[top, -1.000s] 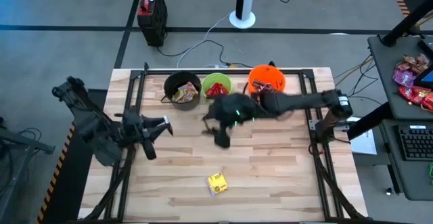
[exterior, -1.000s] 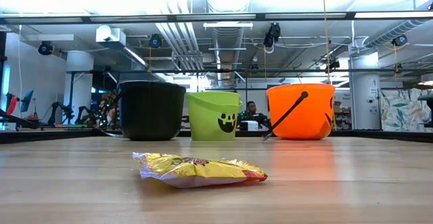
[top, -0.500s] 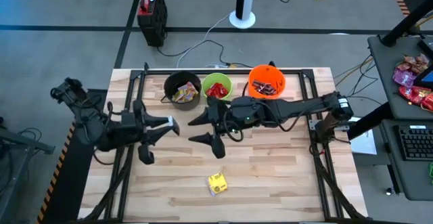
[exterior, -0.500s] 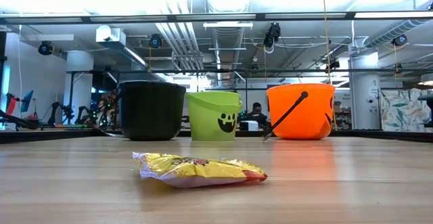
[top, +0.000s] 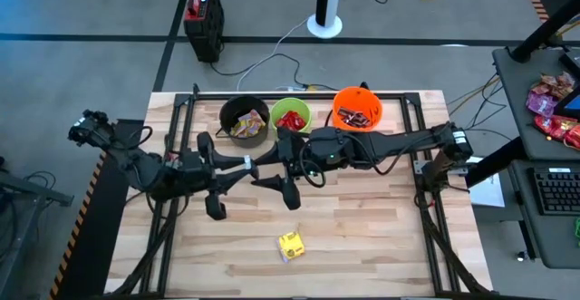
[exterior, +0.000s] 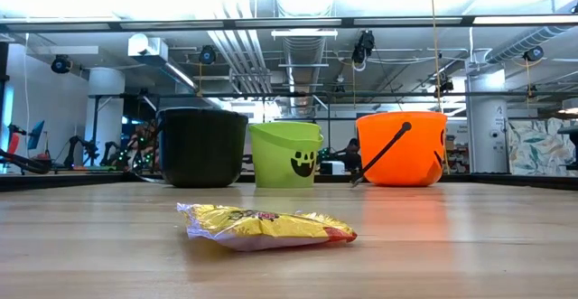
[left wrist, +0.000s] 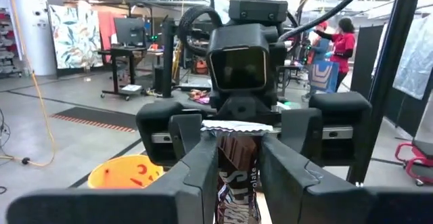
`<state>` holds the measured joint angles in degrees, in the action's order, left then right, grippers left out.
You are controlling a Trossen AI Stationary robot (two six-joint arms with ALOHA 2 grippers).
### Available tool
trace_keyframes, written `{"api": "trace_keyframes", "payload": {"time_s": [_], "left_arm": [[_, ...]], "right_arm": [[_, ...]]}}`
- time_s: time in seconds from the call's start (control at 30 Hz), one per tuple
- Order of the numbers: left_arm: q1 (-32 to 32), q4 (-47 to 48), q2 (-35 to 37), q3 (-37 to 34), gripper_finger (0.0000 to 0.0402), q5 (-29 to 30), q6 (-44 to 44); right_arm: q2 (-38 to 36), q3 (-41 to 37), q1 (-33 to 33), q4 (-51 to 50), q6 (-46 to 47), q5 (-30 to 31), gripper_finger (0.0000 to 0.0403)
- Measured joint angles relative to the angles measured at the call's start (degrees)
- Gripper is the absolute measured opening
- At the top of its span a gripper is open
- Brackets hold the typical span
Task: Sort candy by brand, put in halloween buckets
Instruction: Put the brown chocolate bar into the orange bucket
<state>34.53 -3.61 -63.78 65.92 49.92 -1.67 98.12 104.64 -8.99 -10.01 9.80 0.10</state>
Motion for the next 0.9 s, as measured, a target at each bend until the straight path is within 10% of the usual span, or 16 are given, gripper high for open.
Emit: {"api": "trace_keyframes", "payload": {"time_s": [0.53,0.9], "left_arm": [[-0.9,-1.5,-1.7,0.0,0.0084,-0.5,-1.8],[-0.8,1.4,1.1,0.0,0.0174,3.9,-2.9]], "right_arm": [[0.0,0.1,0.0,-0.4,-2.2,-1.7,0.0047],[-1.5,0.1,2.2,-15.1,-0.5,4.2,0.0043]]}}
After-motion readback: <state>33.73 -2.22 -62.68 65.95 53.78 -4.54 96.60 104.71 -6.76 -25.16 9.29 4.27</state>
